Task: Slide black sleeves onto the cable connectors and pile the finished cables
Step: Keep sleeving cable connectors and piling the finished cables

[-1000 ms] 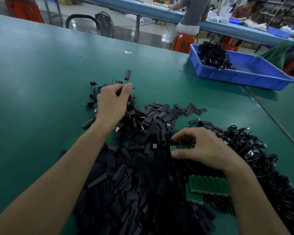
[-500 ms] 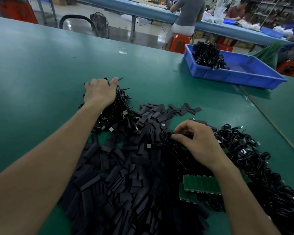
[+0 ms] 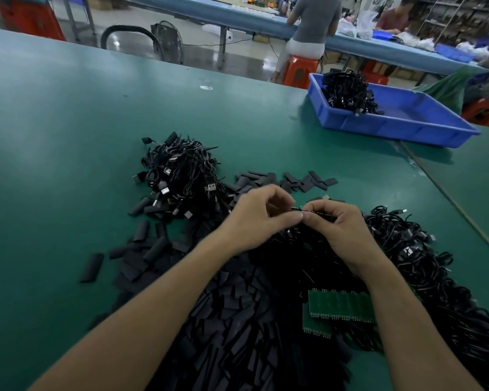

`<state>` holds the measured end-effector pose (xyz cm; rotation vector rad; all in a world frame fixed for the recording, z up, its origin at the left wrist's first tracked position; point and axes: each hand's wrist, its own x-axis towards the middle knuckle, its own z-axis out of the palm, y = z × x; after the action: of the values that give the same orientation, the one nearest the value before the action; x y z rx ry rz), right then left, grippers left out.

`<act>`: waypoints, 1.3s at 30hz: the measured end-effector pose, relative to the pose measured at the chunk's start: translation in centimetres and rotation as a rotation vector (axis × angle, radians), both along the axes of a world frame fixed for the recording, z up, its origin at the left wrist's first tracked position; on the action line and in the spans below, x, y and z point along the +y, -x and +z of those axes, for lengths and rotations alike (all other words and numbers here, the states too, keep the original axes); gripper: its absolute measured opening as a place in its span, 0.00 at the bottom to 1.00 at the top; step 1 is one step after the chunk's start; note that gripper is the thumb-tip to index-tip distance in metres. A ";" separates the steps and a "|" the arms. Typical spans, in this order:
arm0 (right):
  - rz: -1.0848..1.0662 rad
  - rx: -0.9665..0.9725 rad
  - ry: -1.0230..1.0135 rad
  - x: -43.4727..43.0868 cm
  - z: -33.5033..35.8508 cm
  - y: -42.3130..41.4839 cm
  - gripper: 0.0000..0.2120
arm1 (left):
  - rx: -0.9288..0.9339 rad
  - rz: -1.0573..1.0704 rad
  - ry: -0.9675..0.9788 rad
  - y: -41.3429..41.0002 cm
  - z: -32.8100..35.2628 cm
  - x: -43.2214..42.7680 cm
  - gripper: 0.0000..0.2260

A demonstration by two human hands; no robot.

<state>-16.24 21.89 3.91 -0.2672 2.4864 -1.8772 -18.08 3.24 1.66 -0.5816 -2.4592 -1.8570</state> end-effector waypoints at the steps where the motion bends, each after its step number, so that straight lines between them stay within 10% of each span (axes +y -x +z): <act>1: 0.006 -0.013 0.019 0.1 0.1 0.0 0.05 | -0.055 -0.024 -0.062 -0.2 -0.5 0.4 0.08; 29: 0.088 0.079 0.054 0.3 1.1 0.6 0.03 | -0.252 -0.191 -0.461 0.7 -0.4 1.0 0.04; 39: -0.215 0.219 0.113 1.2 2.3 1.1 0.05 | -0.407 -0.192 -1.087 0.4 2.9 -2.1 0.06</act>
<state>-17.37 23.13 6.24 -0.2260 2.6457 -2.1858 -18.53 1.09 4.60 -0.3720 -1.1221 -3.1399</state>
